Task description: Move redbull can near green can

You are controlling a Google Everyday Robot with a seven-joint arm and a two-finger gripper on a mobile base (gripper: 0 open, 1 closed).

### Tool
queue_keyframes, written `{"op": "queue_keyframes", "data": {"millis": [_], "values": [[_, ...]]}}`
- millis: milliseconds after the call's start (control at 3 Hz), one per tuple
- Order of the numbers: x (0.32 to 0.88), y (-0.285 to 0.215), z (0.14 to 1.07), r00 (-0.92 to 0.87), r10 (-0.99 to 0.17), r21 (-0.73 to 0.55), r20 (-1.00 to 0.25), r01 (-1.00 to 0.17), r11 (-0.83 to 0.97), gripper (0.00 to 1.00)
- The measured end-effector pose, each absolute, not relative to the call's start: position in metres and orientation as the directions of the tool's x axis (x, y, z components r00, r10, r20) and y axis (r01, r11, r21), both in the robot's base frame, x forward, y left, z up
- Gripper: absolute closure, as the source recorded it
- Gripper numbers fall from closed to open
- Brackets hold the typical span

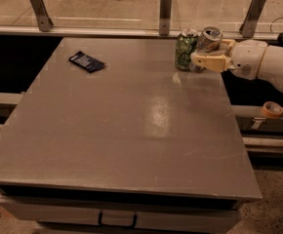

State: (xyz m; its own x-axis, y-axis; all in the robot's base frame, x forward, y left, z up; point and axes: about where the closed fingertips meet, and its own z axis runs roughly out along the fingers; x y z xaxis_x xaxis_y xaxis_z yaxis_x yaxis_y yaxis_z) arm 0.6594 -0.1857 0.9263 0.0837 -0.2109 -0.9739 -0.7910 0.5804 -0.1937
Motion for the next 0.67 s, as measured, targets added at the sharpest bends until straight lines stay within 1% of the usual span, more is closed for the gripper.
{"op": "queue_keyframes", "data": {"millis": [667], "values": [[0.683,-0.197,0.894,0.002,-0.227,-0.142,-0.974,-0.784,0.605,0.35]]}}
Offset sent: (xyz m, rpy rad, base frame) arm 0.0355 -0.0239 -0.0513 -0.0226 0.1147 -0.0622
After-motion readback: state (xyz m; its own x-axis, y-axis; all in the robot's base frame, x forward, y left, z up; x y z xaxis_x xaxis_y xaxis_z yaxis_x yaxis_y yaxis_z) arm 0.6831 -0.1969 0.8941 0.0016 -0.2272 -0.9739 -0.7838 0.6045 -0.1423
